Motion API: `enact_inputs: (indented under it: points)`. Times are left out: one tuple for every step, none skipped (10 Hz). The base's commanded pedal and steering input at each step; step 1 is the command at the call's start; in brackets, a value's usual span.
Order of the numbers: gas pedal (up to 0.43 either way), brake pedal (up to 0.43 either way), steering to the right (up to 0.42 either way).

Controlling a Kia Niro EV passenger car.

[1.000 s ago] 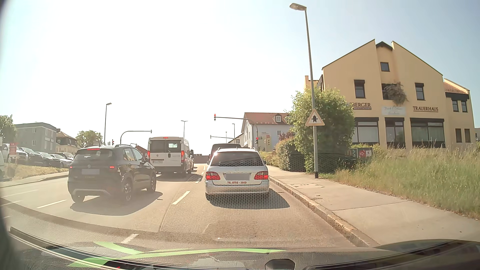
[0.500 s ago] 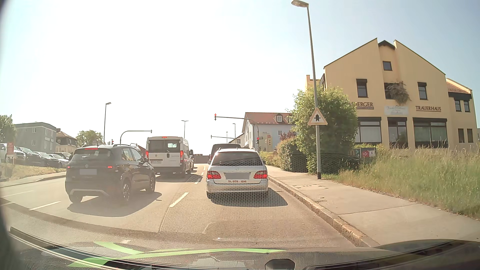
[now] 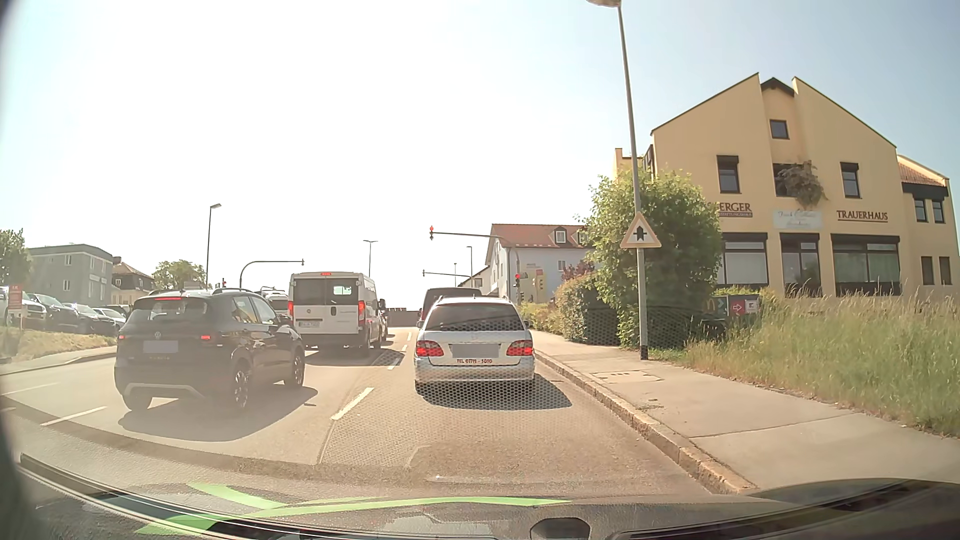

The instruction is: Follow the waypoints while adhering to traffic rules and regulations

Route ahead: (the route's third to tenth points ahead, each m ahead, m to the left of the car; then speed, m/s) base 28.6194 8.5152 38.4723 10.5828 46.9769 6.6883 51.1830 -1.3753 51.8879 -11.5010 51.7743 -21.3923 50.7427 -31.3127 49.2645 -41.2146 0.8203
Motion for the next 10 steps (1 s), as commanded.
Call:
enact_inputs:
  points:
    - [0.138,0.0,-0.029]
    - [0.138,0.0,-0.029]
    - [0.15,0.0,-0.029]
    - [0.169,0.0,-0.029]
    - [0.177,0.0,-0.029]
    - [0.189,0.0,-0.029]
    - [0.189,0.0,-0.029]
    - [0.189,0.0,-0.029]
    - [0.189,0.0,-0.029]
    - [0.189,0.0,-0.03]
